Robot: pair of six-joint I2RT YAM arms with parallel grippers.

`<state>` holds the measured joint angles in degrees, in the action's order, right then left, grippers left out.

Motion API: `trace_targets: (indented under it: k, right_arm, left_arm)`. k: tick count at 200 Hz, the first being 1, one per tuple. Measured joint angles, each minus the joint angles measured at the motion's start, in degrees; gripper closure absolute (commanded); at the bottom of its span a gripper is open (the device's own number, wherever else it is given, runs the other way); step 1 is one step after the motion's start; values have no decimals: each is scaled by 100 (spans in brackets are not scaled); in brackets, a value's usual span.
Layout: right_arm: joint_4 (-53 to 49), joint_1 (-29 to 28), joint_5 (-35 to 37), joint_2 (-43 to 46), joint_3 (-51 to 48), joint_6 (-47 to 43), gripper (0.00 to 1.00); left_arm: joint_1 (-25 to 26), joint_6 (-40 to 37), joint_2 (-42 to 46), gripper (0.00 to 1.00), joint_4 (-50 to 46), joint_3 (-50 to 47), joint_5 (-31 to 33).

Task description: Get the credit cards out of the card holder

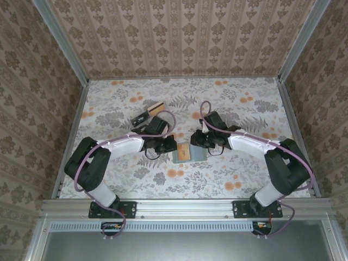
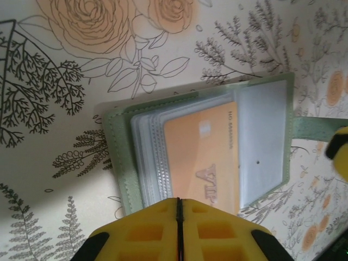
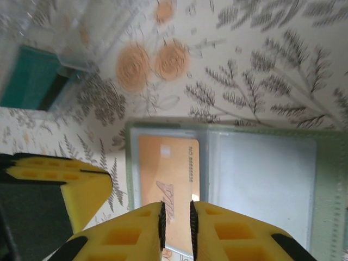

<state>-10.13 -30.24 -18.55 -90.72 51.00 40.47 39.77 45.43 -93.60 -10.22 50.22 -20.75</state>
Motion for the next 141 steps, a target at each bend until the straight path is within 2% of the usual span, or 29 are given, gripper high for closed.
trace_targets:
  k: [48,141]
  right_arm:
    - [210,-4,-439,-382,0,26,78]
    - [365,-4,-599,-804,-48,28,77]
  left_arm:
    - [15,0,-264,92,44,0,-20]
    - [33,0,-505,94,122,68,-107]
